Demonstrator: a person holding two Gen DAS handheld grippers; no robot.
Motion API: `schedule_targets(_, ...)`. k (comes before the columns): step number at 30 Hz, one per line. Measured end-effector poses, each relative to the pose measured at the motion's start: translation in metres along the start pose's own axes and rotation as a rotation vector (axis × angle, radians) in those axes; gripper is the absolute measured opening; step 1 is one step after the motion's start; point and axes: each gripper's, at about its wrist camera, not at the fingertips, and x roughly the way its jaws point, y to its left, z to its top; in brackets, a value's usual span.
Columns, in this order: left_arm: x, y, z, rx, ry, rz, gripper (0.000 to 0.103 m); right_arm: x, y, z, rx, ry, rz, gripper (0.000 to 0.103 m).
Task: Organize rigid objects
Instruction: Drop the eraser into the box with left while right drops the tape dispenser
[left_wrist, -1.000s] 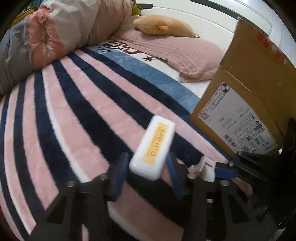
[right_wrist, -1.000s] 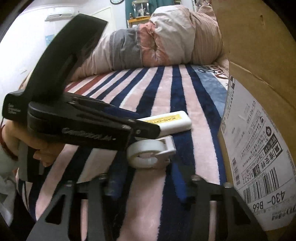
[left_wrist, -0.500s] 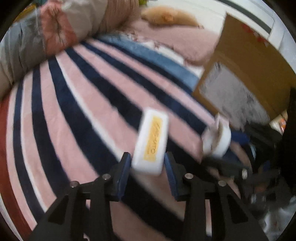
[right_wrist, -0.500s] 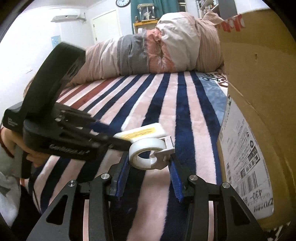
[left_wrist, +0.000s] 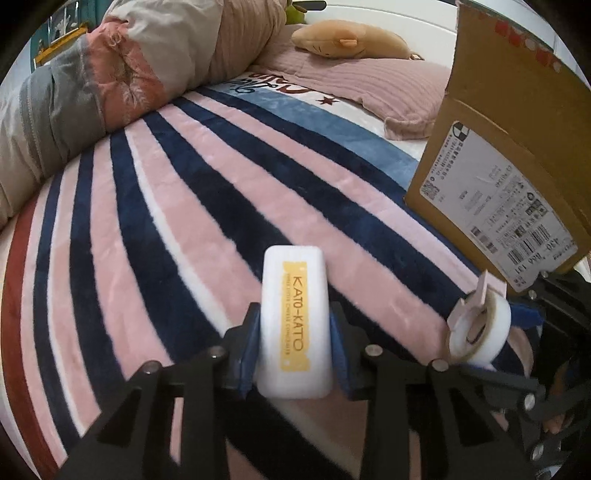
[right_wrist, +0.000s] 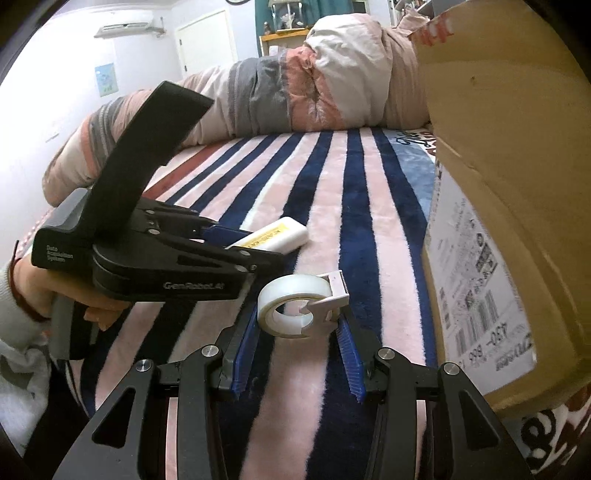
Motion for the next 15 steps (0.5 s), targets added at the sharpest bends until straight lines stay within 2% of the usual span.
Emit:
schedule_targets(2,-0.011,0.002,-0.003,0.001,-0.004,0.010,0.032,-0.004,0.001,0.002,-0.004,-0.005,0.006,0.038)
schedule_targets(5,-0.042,0.005,-0.009,-0.013,-0.051,0.037,0.032,-0.013,0.007,0.008,-0.019,-0.023,0.029,0.038)
schedule_targets(8,-0.081,0.007,-0.009,-0.032,-0.118,0.044,0.032,-0.030,0.018,0.020,-0.057,-0.059,0.058,0.038)
schedule_targets(15,-0.183,-0.012,0.009,-0.044,-0.281,0.134,0.032,-0.085,0.032,0.054,-0.101,-0.169,0.150,0.038)
